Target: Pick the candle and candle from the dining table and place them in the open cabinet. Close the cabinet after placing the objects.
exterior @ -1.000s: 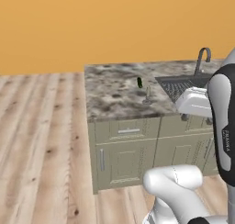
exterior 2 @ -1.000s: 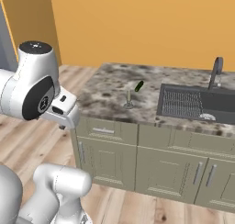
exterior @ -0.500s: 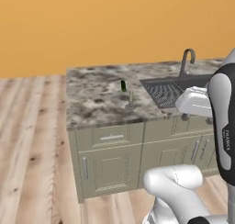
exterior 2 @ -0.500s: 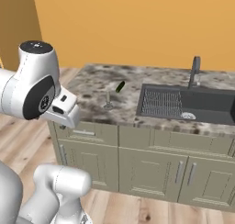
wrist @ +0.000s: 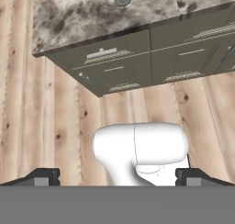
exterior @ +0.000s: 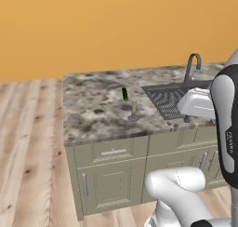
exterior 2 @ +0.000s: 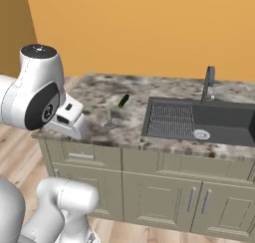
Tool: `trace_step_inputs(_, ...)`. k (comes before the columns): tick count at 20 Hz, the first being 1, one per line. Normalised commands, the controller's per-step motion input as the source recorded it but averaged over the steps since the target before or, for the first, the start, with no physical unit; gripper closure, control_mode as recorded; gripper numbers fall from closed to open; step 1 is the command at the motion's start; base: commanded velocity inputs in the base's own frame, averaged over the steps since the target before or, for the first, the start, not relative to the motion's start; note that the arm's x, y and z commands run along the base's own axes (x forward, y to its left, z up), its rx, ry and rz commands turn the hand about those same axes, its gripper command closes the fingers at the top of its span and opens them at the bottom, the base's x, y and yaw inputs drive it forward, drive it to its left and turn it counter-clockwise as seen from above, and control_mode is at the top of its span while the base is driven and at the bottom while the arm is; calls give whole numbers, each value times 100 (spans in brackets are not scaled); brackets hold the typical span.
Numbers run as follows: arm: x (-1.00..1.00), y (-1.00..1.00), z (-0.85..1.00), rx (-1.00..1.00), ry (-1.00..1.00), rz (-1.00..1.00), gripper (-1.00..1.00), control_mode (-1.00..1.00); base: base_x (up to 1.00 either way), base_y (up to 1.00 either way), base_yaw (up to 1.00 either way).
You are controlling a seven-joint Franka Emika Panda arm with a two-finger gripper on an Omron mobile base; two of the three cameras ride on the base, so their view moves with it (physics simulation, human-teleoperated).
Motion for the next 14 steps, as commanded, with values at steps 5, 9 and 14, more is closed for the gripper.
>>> trace_step_inputs(5, 0, 0, 0, 0, 0, 0, -100, 100, 47, -10, -2)
trace_step_inputs(9, 0, 0, 0, 0, 0, 0, -100, 100, 44, -18, -2)
trace_step_inputs(14, 0, 0, 0, 0, 0, 0, -100, 100, 45, -18, -2)
